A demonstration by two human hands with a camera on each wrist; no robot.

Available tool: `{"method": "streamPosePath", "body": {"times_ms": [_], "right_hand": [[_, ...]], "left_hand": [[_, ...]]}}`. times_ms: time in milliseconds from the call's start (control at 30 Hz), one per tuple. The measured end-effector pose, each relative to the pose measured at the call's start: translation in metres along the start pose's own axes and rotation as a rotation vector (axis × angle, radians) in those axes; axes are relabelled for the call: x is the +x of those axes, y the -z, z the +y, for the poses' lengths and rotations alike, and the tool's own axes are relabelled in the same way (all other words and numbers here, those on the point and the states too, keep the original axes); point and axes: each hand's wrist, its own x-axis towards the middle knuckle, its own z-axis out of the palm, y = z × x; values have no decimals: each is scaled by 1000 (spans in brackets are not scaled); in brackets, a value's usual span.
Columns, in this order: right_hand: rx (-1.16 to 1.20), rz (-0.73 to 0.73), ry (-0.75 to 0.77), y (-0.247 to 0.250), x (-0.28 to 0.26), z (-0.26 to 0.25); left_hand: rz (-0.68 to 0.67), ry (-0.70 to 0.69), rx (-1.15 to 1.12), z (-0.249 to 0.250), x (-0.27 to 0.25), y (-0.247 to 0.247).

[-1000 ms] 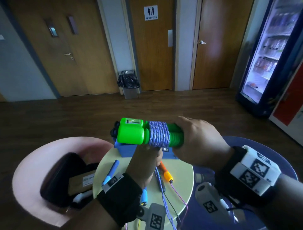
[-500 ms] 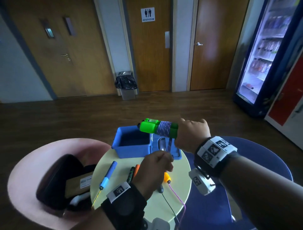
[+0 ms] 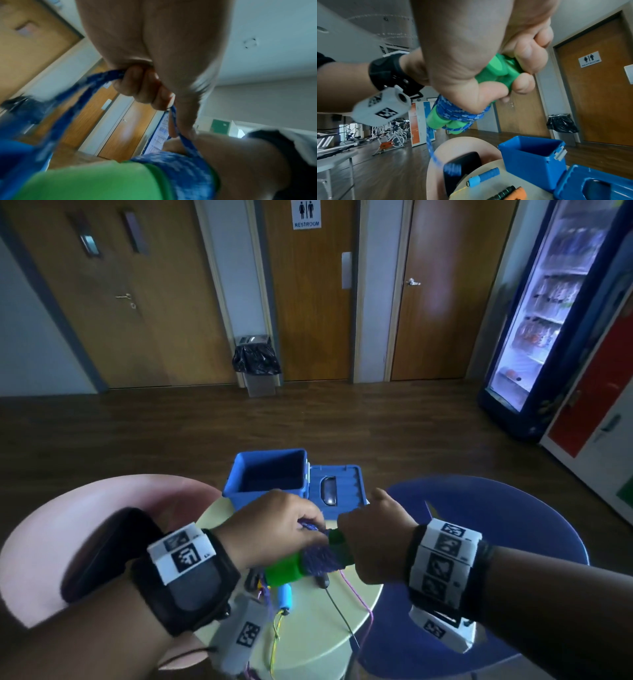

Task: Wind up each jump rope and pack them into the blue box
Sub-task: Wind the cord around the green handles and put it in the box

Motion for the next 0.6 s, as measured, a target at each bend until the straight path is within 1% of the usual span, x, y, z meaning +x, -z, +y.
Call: {"method": "streamPosePath", "body": {"times_ms": [67,200,267,367,467,600], "right_hand": [[-19,9,30,9,-6,2],[-61,53,93,22,-10,11],[-81,65,136,28,-11,15],[-60,103,161,38,-15,22],[-28,150,148,47,-23,28],[6,195,155,56,-31,29]], "left_hand": [[-41,-108,58,-1,2,9],[-71,-171,246,-2,9,22],[-63,-197,271,-1,12,27],[-62,-236,173,0,14,31],[-65,-267,13,2,14,31],[-109,-223,-150,6,14,35]]}}
